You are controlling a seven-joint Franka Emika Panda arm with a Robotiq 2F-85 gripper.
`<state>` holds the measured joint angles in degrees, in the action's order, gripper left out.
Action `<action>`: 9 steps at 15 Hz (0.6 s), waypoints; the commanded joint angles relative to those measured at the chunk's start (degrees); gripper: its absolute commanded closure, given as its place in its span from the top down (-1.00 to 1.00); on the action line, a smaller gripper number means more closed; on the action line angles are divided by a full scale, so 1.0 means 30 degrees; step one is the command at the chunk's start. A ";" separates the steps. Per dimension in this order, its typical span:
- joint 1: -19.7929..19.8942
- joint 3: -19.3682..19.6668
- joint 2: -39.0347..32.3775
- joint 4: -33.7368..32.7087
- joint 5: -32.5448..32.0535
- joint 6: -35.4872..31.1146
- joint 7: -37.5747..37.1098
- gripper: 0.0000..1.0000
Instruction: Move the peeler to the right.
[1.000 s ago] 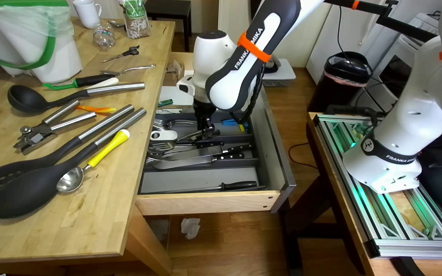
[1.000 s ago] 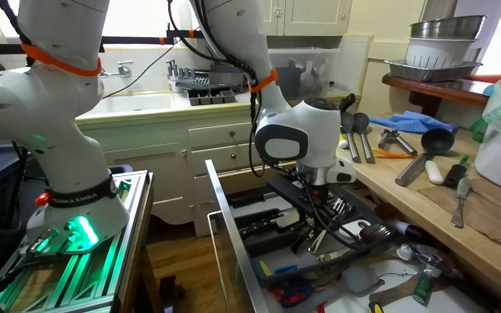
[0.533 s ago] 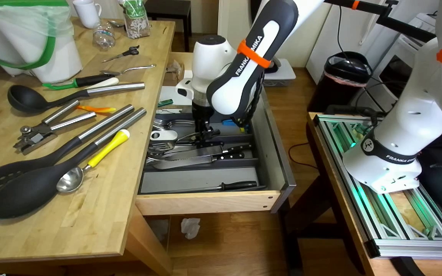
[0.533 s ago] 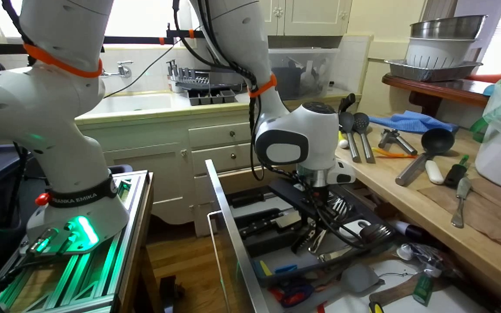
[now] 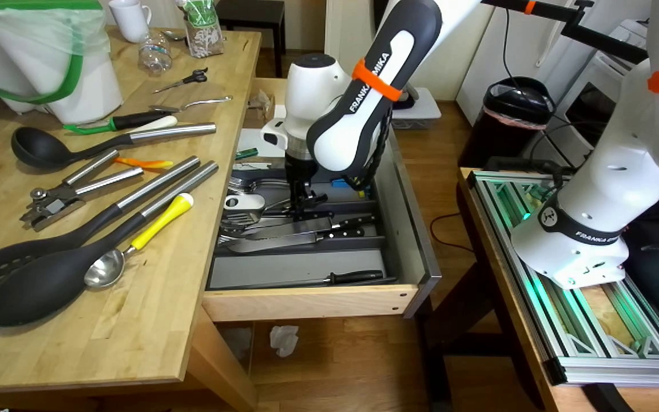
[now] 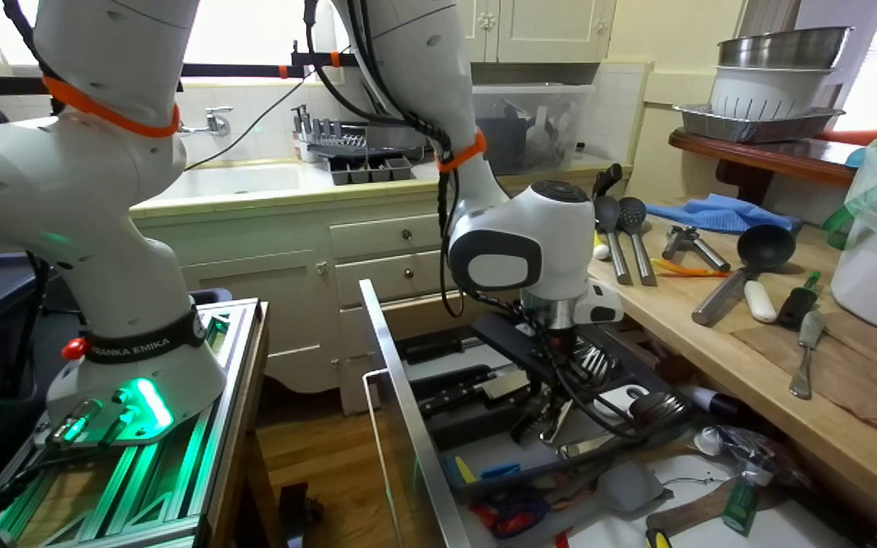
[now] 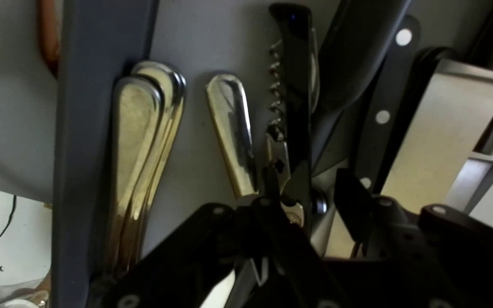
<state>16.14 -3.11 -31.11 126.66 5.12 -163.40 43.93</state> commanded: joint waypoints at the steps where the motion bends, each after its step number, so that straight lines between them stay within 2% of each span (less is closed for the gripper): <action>1: 0.0543 -0.0381 -0.0466 -0.0174 -0.0625 -0.0582 -0.0330 -0.15; 9: 0.0667 -0.0392 -0.0665 -0.0156 -0.0711 -0.0786 -0.0359 -0.31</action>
<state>16.73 -3.17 -31.36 126.63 4.88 -164.05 43.93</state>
